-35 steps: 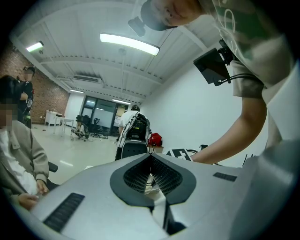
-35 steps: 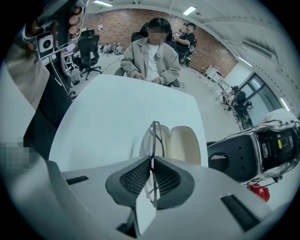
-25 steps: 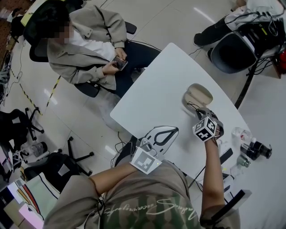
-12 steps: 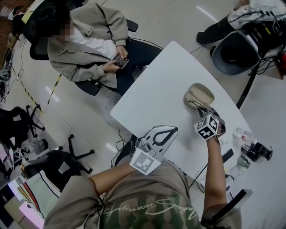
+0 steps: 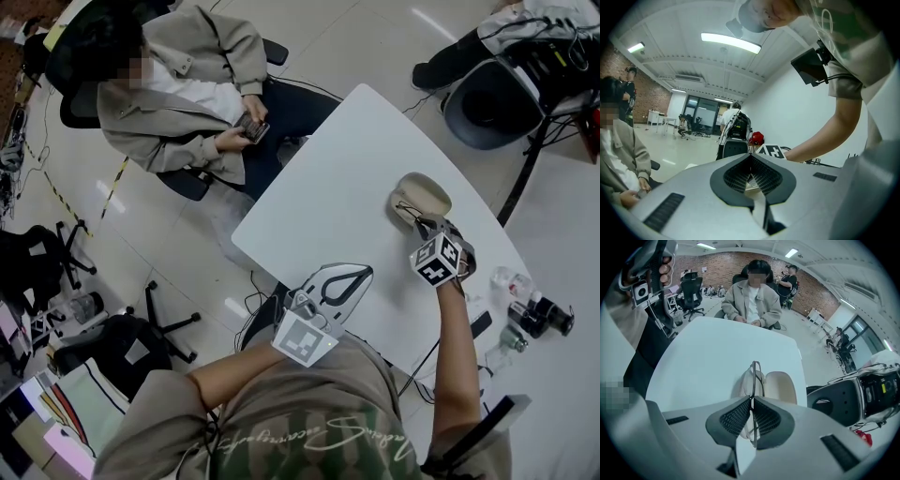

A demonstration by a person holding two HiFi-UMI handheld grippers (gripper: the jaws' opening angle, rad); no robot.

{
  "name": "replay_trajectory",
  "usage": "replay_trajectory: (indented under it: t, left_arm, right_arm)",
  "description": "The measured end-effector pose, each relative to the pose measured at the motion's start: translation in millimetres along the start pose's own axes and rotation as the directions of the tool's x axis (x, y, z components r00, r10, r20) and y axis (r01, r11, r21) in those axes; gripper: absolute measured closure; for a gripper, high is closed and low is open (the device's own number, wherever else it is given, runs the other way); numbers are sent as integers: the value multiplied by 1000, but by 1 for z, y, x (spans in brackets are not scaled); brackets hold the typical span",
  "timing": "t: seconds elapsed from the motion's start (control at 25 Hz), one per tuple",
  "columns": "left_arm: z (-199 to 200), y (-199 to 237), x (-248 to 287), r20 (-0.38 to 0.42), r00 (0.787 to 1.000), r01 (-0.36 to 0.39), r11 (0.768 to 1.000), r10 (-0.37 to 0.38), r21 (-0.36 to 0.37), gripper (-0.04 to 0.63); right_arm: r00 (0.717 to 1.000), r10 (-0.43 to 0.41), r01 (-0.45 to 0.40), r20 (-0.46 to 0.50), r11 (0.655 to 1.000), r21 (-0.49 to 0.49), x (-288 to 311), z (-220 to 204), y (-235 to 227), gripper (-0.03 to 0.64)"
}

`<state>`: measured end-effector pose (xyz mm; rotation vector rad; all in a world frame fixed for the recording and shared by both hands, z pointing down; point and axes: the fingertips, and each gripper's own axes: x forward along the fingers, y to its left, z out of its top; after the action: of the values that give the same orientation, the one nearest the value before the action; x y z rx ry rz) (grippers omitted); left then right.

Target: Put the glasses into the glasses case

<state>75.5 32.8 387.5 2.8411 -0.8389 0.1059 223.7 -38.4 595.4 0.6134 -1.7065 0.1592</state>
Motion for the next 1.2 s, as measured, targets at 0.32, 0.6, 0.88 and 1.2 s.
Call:
replay_trajectory:
  t: [0.32, 0.6, 0.88, 1.2]
  left_arm:
    - [-6, 2, 4, -13, 1000, -2, 1000, 2, -16, 589]
    - [-11, 9, 0, -19, 1000, -25, 999, 24, -22, 589]
    - [-15, 12, 0, -31, 999, -23, 999, 22, -39, 589]
    - [-22, 17, 1, -47, 999, -28, 998, 25, -50, 589]
  right_arm:
    - [1000, 14, -14, -2, 1000, 12, 9, -2, -1, 581]
    - [999, 31, -31, -8, 999, 11, 17, -3, 2, 581]
    - [999, 47, -47, -18, 999, 11, 24, -4, 3, 581]
    - [998, 52, -52, -47, 999, -9, 32, -11, 8, 582]
